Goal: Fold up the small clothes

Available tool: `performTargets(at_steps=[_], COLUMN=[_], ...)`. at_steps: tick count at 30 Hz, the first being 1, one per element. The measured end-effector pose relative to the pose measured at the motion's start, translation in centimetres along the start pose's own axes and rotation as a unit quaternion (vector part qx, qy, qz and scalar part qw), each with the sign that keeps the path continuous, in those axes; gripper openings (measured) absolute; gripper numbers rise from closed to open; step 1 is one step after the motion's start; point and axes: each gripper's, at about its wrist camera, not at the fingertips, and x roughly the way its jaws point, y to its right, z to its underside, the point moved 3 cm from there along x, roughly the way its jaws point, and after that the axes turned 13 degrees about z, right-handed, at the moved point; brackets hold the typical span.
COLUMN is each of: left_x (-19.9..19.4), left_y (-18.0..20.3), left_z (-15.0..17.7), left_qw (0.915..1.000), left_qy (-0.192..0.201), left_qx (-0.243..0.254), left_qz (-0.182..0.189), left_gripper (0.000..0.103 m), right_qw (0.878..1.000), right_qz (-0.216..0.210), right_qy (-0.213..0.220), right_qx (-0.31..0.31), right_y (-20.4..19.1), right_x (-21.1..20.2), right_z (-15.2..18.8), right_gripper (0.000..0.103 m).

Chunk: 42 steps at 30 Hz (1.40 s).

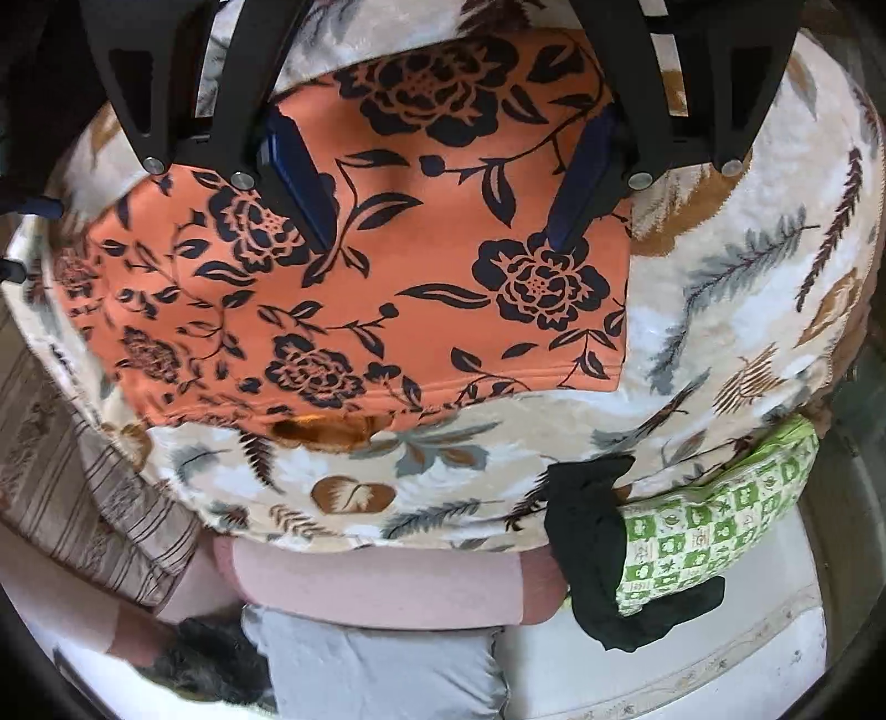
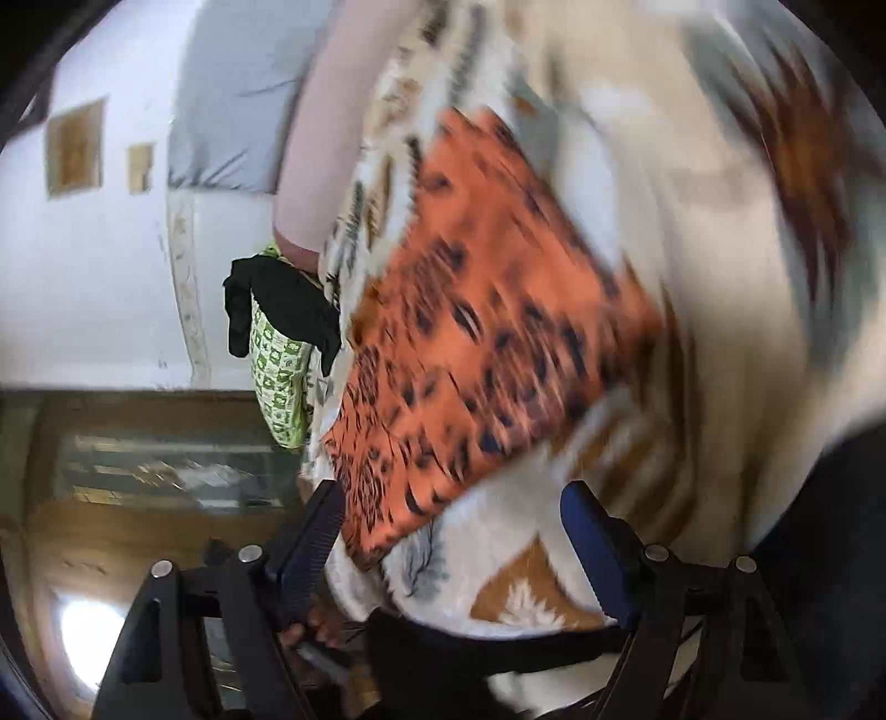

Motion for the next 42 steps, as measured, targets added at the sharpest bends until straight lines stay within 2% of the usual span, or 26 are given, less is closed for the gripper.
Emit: performTargets(at_steps=[3,6,7,9,10,12,13,14,15,16,17,18,19,20,21,23,26,30,31,33,34,37,38,39,40,42], left_x=[0.8,2.4,3.0,3.7,3.7,3.6,3.6,3.7,3.6,3.3,2.9,2.8,3.1,3.6,4.6,5.0,5.1,5.1,5.2,5.2,5.2,5.2,5.3,5.4,5.4,5.1], left_y=[-0.2,-0.9,-1.2,-1.8,-1.9,-2.1,-2.1,-2.0,-2.0,-1.9,-1.7,-1.7,-1.7,-1.8,-2.1,-2.4,-2.5,-2.8,-2.8,-2.9,-3.0,-3.1,-3.1,-3.0,-3.0,-3.1], left_z=[-0.2,0.4,0.7,1.3,1.4,1.5,1.4,1.2,1.1,0.8,0.6,0.4,0.6,0.7,1.2,1.6,1.7,1.9,1.9,2.0,2.0,2.1,2.2,2.2,2.1,2.0], left_qw=[0.9999,0.9993,0.9987,0.9974,0.9972,0.9972,0.9972,0.9973,0.9976,0.998,0.9986,0.9989,0.9991,0.999,0.9983,0.9982,0.9983,0.9986,0.9986,0.9988,0.9989,0.9991,0.9992,0.9992,0.9992,0.9989], left_qy=[0.004,-0.018,-0.029,-0.046,-0.045,-0.039,-0.04,-0.042,-0.04,-0.035,-0.023,-0.017,-0.02,-0.027,-0.044,-0.035,-0.026,-0.022,-0.021,-0.015,-0.013,-0.006,-0.002,-0.001,-0.003,-0.007], left_qx=[-0.013,-0.034,-0.042,-0.054,-0.059,-0.063,-0.062,-0.059,-0.055,-0.051,-0.046,-0.043,-0.038,-0.034,-0.032,-0.047,-0.05,-0.047,-0.047,-0.046,-0.045,-0.042,-0.041,-0.038,-0.038,-0.046], left_qz=[0.004,0.001,-0.007,-0.009,-0.008,-0.007,-0.008,-0.01,-0.011,-0.012,-0.011,-0.009,-0.009,-0.013,-0.023,-0.017,-0.017,-0.011,-0.01,-0.006,-0.005,-0.001,-0.003,-0.007,-0.008,-0.004], left_gripper=[0.079,0.079,0.079,0.079,0.079,0.079,0.079,0.079,0.079,0.079,0.079,0.079,0.082,0.082,0.083,0.085,0.086,0.089,0.089,0.091,0.091,0.092,0.093,0.094,0.094,0.094], right_qw=[0.998,0.992,0.992,0.993,0.993,0.99,0.987,0.986,0.989,0.99,0.989,0.986,0.98,0.975,0.973,0.973,0.975,0.971,0.969,0.972,0.975,0.98,0.98,0.978,0.979,0.973], right_qz=[-0.019,-0.03,-0.026,0.002,0.028,0.074,0.106,0.134,0.124,0.111,0.118,0.13,0.143,0.147,0.141,0.121,0.112,0.126,0.146,0.15,0.15,0.13,0.138,0.167,0.169,0.179], right_qy=[0.04,0.077,0.083,0.088,0.103,0.121,0.118,0.096,0.082,0.085,0.084,0.099,0.129,0.156,0.166,0.168,0.135,0.066,0.061,0.029,0.024,0.096,0.105,0.084,0.066,0.092], right_qx=[0.054,0.093,0.095,0.083,0.058,0.01,-0.014,-0.028,-0.022,-0.014,-0.022,-0.039,-0.053,-0.066,-0.076,-0.098,-0.138,-0.193,-0.19,-0.177,-0.16,-0.12,-0.1,-0.089,-0.096,-0.11], right_y=[1.0,1.6,1.6,1.4,0.7,0.0,-0.1,0.5,0.8,0.8,0.5,0.2,-0.2,-0.7,-1.2,-2.6,-5.0,-7.5,-7.3,-6.7,-5.8,-5.1,-4.0,-2.7,-2.2,-3.2], right_x=[0.8,1.6,1.9,2.0,1.4,0.3,0.8,1.6,2.1,1.3,0.6,-0.7,-2.4,-3.9,-4.7,-5.4,-3.3,2.7,4.2,6.8,7.3,4.4,4.0,4.8,5.3,3.5], right_z=[-1.4,-2.8,-3.1,-3.0,-2.7,-2.2,-2.0,-2.0,-2.0,-1.9,-2.0,-2.1,-2.2,-2.5,-3.1,-5.3,-9.9,-16.1,-17.5,-19.3,-19.8,-20.5,-20.8,-20.8,-20.6,-20.0], right_gripper=[0.083,0.082,0.074,0.018,0.01,0.01,0.011,0.017,0.017,0.022,0.037,0.047,0.071,0.075,0.075,0.075,0.075,0.075,0.072,0.04,0.019,0.015,0.014,0.014,0.012,0.017])
